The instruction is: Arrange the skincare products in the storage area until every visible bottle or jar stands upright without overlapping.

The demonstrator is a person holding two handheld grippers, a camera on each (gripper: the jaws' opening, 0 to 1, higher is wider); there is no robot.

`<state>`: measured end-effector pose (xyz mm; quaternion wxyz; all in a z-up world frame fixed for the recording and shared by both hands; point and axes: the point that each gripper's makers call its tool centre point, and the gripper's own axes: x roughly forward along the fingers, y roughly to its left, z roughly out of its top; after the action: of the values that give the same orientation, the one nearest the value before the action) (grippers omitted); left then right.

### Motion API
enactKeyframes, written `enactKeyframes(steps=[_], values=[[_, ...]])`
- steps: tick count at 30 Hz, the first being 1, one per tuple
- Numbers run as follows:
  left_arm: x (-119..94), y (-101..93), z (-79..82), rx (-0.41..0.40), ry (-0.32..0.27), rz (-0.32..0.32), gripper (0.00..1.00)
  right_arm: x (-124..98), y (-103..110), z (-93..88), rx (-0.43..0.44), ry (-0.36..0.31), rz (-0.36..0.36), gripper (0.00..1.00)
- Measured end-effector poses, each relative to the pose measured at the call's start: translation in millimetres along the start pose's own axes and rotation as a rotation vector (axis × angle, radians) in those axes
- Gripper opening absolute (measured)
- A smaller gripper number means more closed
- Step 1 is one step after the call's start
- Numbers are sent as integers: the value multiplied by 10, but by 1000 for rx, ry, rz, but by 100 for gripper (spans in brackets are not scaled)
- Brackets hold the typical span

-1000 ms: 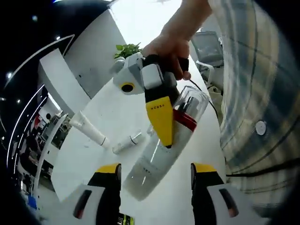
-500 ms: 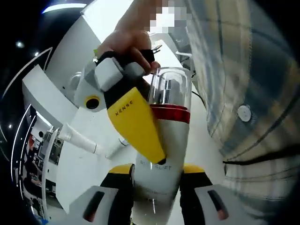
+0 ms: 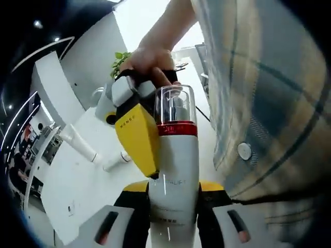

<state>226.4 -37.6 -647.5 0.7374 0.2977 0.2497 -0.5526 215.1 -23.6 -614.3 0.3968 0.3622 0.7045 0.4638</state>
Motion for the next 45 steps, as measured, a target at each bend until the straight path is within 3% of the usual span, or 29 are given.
enactKeyframes(steps=[3, 6, 14, 18, 20, 23, 30, 31, 37, 39, 45], values=[[-24, -11, -3, -40, -24, 4, 32, -16, 84, 57, 37, -85, 93, 38], [-44, 9, -3, -61, -40, 23, 31, -38, 139, 114, 44, -158, 136, 44], [-89, 4, 59, -125, -96, 41, 30, -107, 229, 188, 41, -251, 204, 51], [-111, 60, 70, -231, -148, 62, 29, -141, 296, 222, 17, -314, 249, 55], [-114, 74, 70, -270, -169, 67, 29, -164, 320, 278, 24, -369, 283, 55], [-126, 116, 53, -340, -200, 75, 29, -180, 327, 290, 26, -394, 302, 56], [-145, 154, 100, -416, -243, 58, 29, -281, 486, 438, -35, -508, 346, 53], [-143, 172, 111, -440, -258, 63, 29, -271, 488, 409, -27, -489, 342, 53], [-165, 244, 163, -560, -326, 58, 29, -314, 598, 441, -85, -552, 353, 54], [-177, 261, 167, -601, -347, 60, 29, -308, 616, 456, -148, -568, 331, 54], [-190, 331, 116, -740, -385, 55, 29, -227, 570, 522, -405, -624, 133, 50]])
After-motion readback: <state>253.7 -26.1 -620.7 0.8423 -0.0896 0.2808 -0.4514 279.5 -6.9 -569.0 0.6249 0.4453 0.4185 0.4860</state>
